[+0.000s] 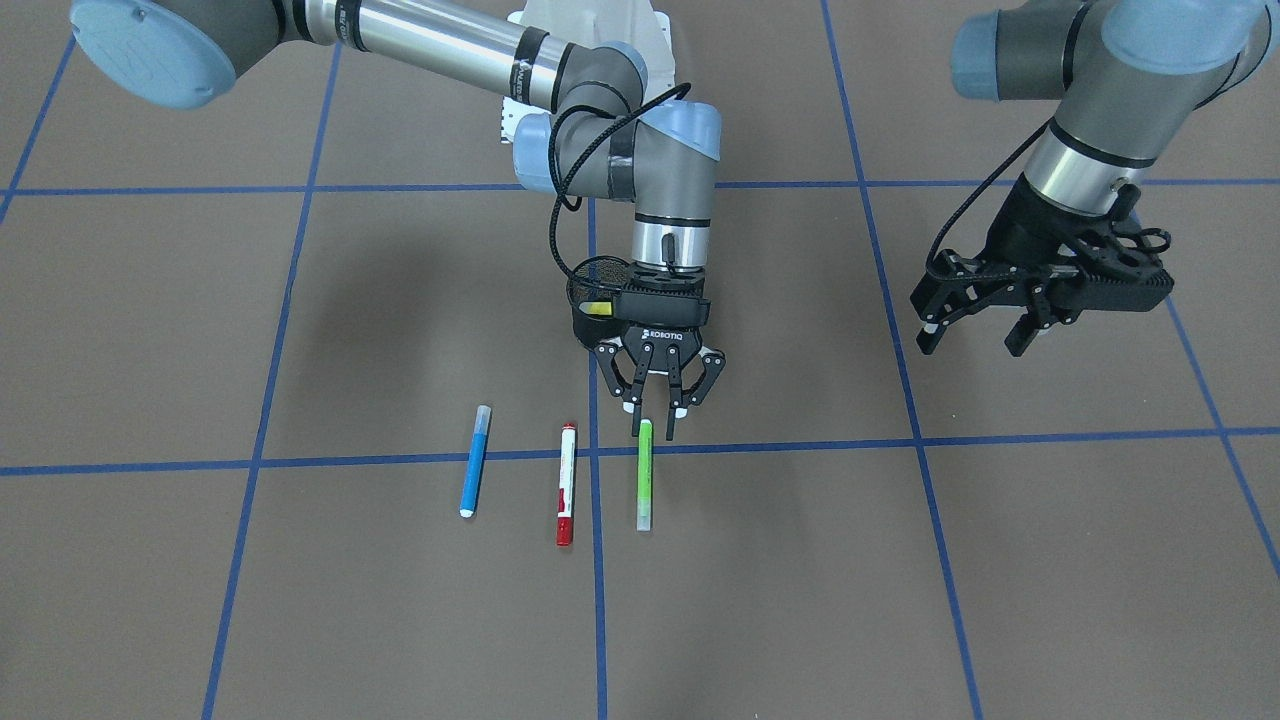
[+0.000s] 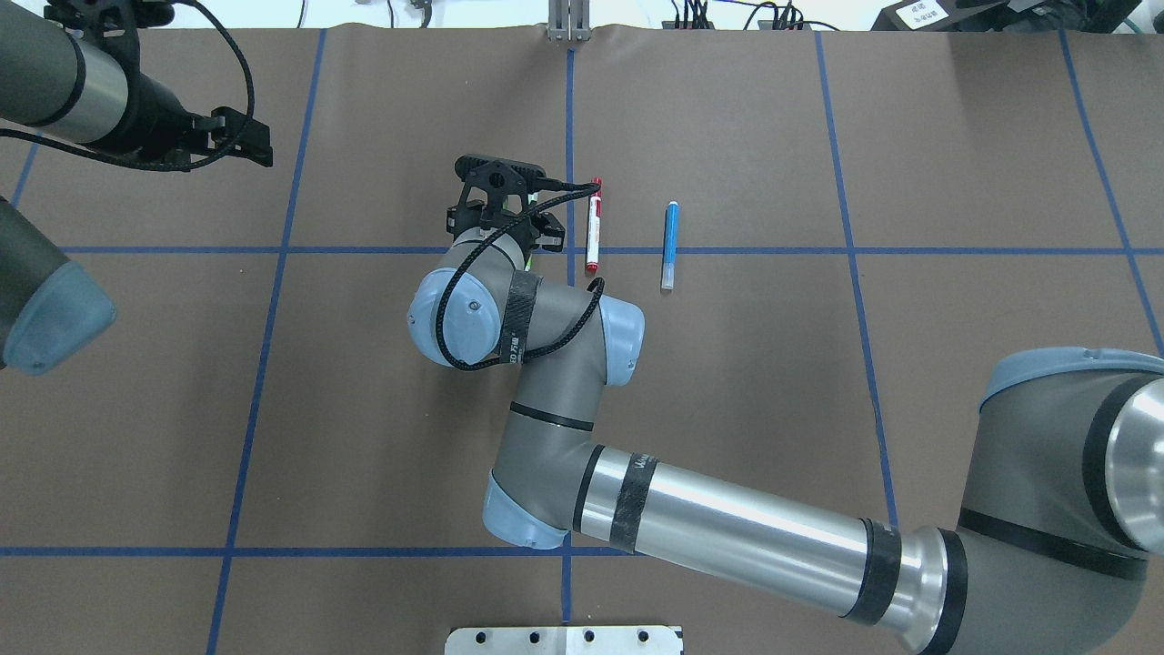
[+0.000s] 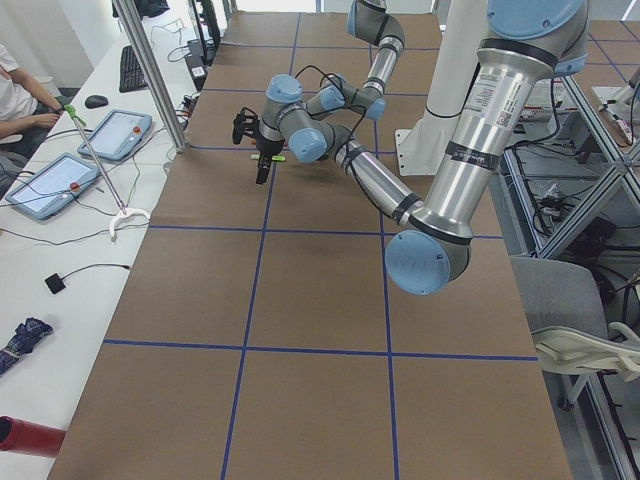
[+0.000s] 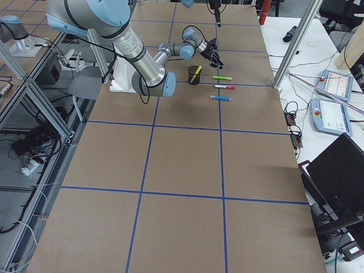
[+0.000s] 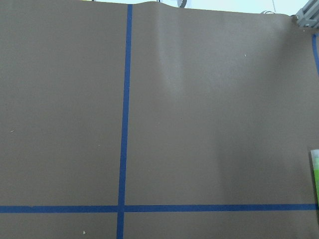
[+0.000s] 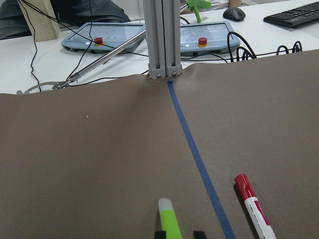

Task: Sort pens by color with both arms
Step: 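Lower the green highlighter beside the red-capped marker and release it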

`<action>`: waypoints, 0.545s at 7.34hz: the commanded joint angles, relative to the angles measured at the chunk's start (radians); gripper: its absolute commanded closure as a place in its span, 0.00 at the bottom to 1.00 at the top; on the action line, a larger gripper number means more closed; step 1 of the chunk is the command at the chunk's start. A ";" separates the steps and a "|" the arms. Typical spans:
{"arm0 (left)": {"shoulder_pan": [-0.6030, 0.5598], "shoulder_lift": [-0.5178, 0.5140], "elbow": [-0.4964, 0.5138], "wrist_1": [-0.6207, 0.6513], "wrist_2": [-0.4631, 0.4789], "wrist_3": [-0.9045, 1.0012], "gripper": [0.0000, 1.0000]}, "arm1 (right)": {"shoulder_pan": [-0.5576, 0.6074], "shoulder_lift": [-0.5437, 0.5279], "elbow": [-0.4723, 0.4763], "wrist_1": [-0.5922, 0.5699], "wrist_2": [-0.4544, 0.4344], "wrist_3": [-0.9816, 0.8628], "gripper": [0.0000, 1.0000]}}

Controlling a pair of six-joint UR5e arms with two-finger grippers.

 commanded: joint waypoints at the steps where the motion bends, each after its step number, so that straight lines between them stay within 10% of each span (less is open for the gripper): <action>1: 0.002 0.000 0.000 0.002 -0.002 0.000 0.00 | 0.003 -0.035 0.157 0.010 0.066 -0.059 0.49; 4: 0.003 -0.009 0.009 0.008 0.000 -0.043 0.00 | 0.051 -0.147 0.481 -0.085 0.271 -0.060 0.45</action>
